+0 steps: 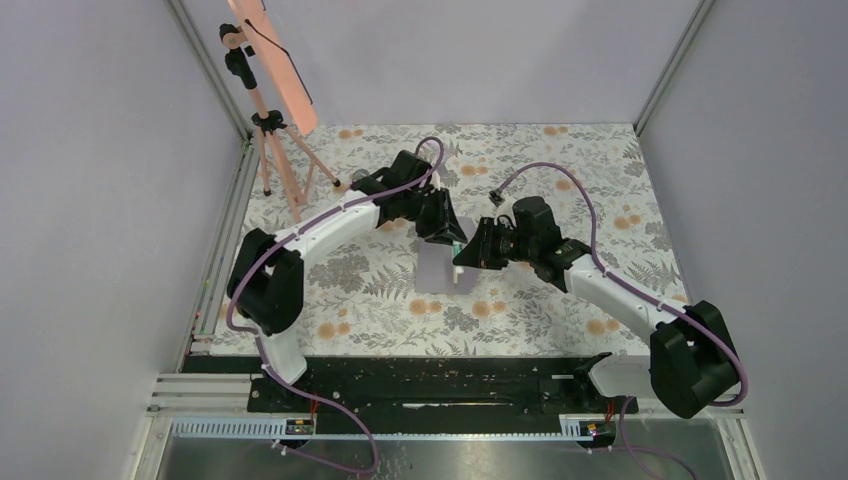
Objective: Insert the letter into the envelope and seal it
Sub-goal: Open the solid glue cap from the solid glue.
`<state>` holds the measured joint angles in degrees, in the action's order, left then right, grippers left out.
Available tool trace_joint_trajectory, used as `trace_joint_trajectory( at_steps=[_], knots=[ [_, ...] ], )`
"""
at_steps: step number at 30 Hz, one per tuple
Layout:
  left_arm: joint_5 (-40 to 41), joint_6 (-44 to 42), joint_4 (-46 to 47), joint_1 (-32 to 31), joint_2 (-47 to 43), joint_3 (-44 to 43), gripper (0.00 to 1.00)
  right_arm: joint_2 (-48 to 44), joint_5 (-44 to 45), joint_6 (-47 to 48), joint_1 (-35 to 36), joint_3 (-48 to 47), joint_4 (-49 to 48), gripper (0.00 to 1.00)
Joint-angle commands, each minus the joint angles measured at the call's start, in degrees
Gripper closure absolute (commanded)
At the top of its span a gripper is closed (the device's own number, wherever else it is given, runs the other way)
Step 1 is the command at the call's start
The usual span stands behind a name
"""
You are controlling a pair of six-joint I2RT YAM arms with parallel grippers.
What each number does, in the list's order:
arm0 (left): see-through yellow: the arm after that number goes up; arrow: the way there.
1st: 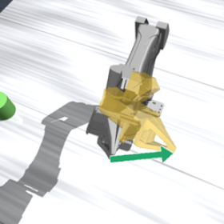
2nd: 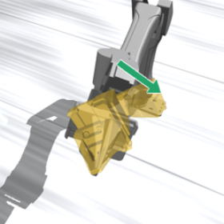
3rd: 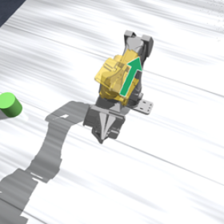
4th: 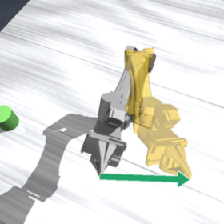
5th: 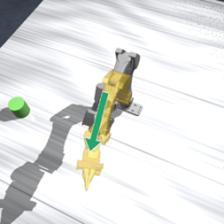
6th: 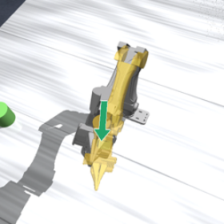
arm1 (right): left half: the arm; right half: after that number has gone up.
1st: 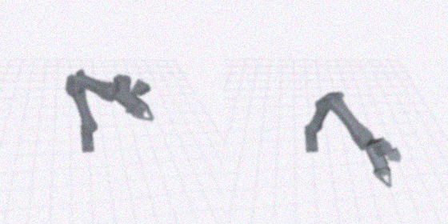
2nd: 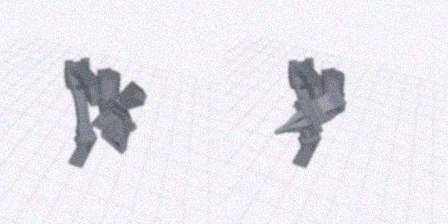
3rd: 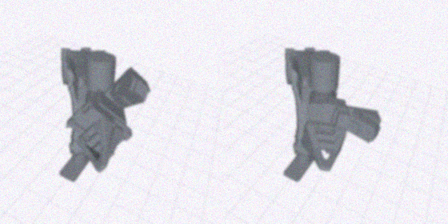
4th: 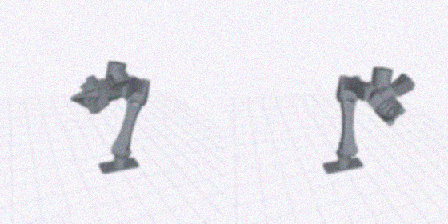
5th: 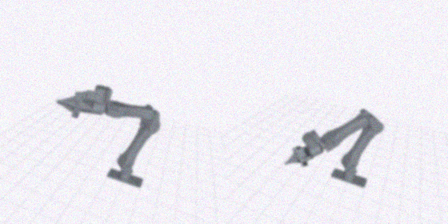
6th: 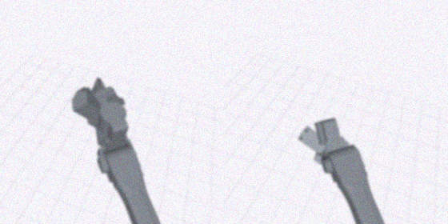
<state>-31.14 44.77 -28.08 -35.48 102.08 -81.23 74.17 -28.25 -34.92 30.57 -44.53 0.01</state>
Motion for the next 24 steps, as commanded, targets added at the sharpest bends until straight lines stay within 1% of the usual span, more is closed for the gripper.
trace_joint_trajectory(
  at_steps=[1,5,10,13,16,20,24],
  knots=[
    [3.74,-0.32,2.7,3.32,2.99,-6.78,1.0,-2.8,-5.05,0.14,0.68,1.84,1.22,1.0],
    [4.15,0.5,3.05,4.34,4.83,-9.46,1.0,-2.66,-6.13,1.03,0.78,1.28,2.44,1.0],
    [6.55,0.93,2.88,5.6,5.75,-12.01,1.0,-2.7,-6.63,1.84,0.99,0.78,3.7,1.0],
    [7.28,-0.08,1.36,6.03,6.32,-13.6,1.0,-3.42,-5.07,2.28,0.94,0.68,5.2,1.0],
    [9.96,-2.93,-2.34,6.07,6.59,-14.56,1.0,-4.5,-2.18,2.72,0.99,0.83,6.69,1.0],
    [16.08,-8.14,-8.87,5.96,7.37,-14.68,1.0,-5.8,3.12,2.75,0.97,1.36,8.33,1.0],
    [27.57,-14.72,-15.35,6.04,9.54,-16.04,1.0,-6.31,6.35,2.49,0.82,1.77,8.5,1.0]
  ],
)
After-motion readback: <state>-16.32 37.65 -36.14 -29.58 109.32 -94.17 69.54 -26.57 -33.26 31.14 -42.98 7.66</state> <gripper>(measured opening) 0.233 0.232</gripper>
